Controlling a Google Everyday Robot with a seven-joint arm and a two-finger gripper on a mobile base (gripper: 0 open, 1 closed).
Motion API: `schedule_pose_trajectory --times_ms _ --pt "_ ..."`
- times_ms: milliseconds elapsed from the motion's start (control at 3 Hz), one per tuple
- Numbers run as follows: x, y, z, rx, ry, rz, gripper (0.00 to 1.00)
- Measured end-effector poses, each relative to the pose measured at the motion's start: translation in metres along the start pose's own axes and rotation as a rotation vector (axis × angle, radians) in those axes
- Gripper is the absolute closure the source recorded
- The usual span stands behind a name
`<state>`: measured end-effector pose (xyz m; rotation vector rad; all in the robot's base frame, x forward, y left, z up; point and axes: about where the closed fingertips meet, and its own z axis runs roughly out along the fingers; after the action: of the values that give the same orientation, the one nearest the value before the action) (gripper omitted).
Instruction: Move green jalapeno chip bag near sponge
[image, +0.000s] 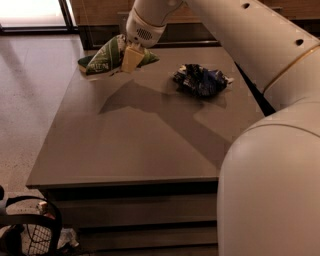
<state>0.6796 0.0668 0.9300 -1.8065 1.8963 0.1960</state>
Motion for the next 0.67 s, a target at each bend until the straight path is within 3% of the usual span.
schedule_pose_trajectory --times_ms 667 --pt "-0.021 -0.063 0.028 0.203 0.229 0.073 1.0"
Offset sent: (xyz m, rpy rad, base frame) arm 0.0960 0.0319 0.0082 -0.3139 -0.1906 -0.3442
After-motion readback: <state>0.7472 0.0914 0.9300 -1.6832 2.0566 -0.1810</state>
